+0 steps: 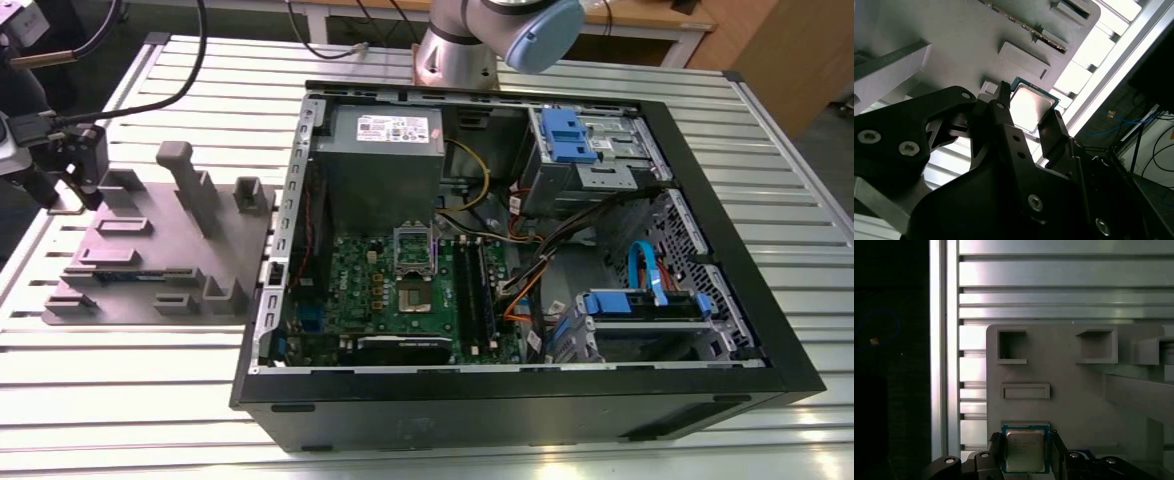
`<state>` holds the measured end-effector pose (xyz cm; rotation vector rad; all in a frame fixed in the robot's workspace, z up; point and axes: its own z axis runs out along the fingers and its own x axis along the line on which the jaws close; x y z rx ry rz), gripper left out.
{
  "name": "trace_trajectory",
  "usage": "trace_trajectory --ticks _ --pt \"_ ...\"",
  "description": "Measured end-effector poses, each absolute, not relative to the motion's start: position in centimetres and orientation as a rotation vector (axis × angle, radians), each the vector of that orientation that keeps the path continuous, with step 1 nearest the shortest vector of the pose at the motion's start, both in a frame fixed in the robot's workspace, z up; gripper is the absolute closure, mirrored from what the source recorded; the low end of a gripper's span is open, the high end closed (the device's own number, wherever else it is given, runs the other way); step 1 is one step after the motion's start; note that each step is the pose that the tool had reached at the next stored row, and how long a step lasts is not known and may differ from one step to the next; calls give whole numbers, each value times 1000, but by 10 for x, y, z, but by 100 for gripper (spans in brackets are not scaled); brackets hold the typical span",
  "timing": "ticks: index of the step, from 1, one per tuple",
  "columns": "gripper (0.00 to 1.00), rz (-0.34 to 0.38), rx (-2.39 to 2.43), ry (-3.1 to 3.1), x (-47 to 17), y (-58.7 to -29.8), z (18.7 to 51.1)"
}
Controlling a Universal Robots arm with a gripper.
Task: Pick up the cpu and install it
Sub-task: 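Pick up the cpu and move it towards the insertion slot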
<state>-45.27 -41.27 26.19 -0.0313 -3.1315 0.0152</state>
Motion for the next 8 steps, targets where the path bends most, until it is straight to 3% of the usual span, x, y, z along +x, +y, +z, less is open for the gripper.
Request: trace_trajectory --ticks 8 --pt "53 23 -31 -3132 -453 -413 262"
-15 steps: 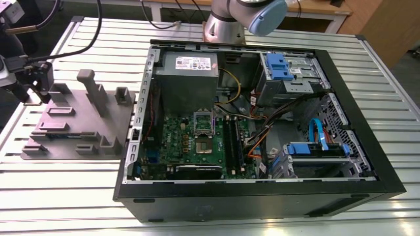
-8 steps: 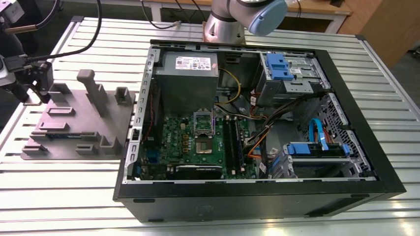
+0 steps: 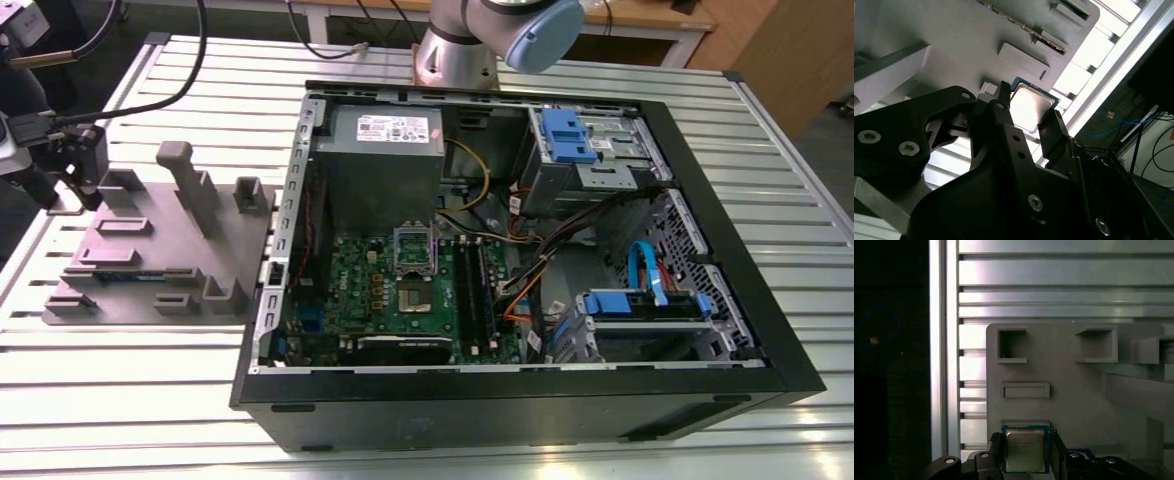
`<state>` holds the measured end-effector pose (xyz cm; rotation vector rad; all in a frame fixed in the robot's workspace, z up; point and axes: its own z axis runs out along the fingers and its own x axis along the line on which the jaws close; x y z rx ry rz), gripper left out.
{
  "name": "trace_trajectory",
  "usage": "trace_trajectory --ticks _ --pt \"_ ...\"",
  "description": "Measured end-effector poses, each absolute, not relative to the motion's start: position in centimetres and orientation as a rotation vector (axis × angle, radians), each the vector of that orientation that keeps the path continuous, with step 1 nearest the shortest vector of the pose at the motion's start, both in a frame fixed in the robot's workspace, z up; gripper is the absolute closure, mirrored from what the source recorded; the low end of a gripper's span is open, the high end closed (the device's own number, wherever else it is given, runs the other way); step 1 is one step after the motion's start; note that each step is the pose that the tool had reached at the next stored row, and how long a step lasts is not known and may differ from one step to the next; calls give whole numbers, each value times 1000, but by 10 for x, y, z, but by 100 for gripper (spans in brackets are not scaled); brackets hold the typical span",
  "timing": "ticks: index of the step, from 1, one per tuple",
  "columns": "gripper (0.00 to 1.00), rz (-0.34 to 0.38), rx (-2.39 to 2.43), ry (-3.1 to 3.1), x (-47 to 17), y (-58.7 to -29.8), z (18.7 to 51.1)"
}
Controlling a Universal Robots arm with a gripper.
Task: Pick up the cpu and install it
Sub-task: 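Pick up the cpu and move it towards the insertion slot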
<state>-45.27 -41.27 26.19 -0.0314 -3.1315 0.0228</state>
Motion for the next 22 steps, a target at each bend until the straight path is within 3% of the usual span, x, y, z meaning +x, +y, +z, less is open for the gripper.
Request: trace_trajectory --ticks 22 --pt "53 47 -31 -3131 -453 -413 262"
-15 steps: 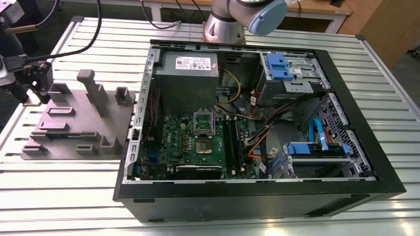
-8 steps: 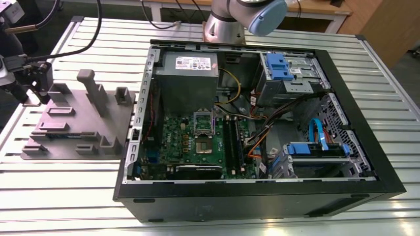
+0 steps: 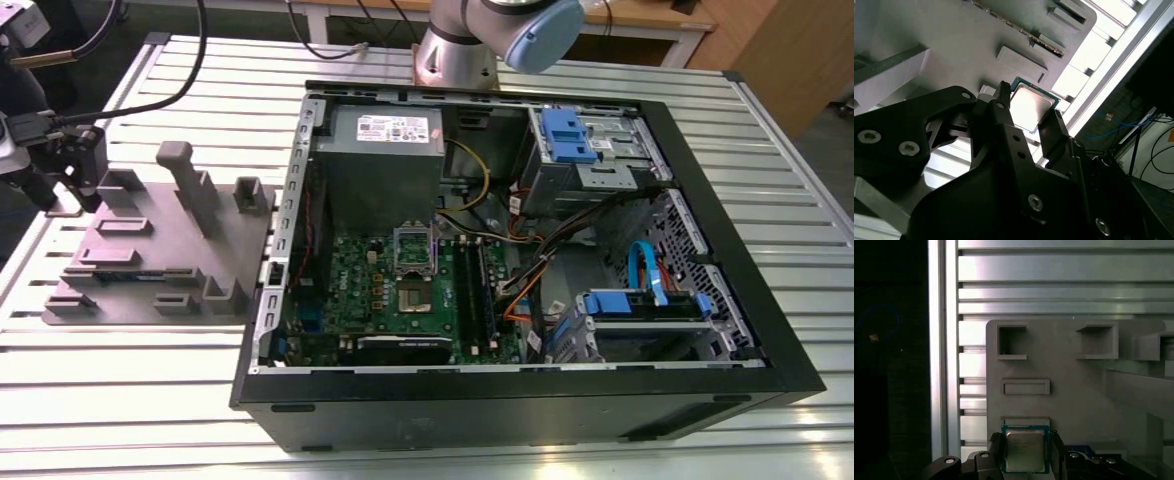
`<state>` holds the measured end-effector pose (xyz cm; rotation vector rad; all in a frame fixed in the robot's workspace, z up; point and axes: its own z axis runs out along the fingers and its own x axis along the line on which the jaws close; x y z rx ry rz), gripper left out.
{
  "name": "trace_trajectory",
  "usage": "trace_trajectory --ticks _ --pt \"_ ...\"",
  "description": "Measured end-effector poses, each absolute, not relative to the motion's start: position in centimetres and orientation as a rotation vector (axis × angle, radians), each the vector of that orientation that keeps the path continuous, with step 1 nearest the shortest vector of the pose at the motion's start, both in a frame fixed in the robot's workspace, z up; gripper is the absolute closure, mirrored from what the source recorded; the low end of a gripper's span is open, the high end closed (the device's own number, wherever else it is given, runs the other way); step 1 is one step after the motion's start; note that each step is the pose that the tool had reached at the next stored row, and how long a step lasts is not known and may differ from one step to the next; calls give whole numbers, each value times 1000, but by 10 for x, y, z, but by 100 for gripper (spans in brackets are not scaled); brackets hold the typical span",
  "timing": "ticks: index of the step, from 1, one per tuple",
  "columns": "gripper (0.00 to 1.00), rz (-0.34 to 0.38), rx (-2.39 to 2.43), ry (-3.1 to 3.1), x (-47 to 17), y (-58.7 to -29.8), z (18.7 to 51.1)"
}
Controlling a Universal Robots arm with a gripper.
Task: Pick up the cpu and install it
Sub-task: 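Pick up the cpu and move it towards the insertion slot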
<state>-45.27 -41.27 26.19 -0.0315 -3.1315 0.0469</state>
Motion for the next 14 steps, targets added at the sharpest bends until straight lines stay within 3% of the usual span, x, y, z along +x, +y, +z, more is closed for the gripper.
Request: trace_trajectory --ticks 14 --pt "53 71 -32 -3131 -453 -413 262"
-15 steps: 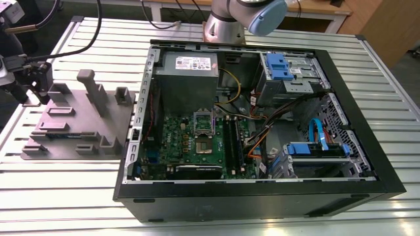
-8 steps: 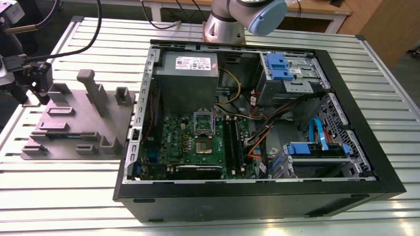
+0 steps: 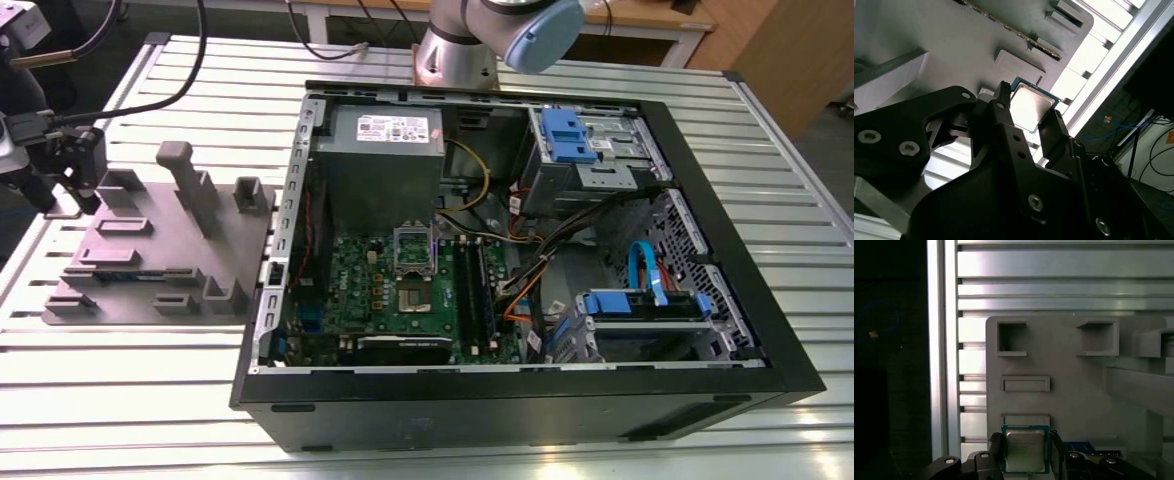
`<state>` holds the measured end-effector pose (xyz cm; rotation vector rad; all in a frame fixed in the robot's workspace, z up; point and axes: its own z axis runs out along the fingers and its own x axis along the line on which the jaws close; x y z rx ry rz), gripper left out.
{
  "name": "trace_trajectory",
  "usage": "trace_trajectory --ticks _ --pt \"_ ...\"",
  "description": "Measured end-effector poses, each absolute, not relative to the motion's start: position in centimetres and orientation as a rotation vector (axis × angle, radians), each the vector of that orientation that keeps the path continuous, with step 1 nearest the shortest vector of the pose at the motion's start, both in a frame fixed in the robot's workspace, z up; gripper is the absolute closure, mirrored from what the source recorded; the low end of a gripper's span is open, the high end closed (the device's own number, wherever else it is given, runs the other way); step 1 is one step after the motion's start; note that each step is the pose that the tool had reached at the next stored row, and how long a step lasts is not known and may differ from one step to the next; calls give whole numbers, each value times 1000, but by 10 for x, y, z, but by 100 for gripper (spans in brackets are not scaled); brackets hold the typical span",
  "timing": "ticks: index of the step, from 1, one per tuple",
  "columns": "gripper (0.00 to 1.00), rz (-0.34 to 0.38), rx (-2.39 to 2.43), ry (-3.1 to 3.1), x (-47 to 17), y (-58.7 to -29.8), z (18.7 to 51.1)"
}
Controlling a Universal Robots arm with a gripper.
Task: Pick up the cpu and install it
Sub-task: 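Pick up the cpu and move it towards the insertion slot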
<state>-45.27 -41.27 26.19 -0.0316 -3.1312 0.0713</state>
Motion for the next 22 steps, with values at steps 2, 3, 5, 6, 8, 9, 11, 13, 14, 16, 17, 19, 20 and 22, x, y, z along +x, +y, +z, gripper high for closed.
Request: trace_trajectory --ticks 2,3,5,6,8,9,11,13,14,16,17,19,20,22 --pt "53 75 -32 -3131 -453 -413 262" --pt "53 77 -32 -3131 -453 -413 262" --pt "53 80 -32 -3131 -453 -413 262" --pt "53 82 -32 -3131 -453 -413 262" --pt "53 84 -32 -3131 -453 -413 262" --pt "53 86 -32 -3131 -453 -413 262" --pt "53 88 -32 -3131 -453 -413 262" --pt "53 89 -32 -3131 -453 -413 262" --pt "53 90 -32 -3131 -453 -413 262" --pt "53 92 -32 -3131 -453 -413 262" --pt "53 93 -32 -3131 -453 -413 262" --pt "53 95 -32 -3131 -453 -413 262" --pt "53 96 -32 -3131 -453 -413 262" --pt "53 99 -32 -3131 -453 -413 262"
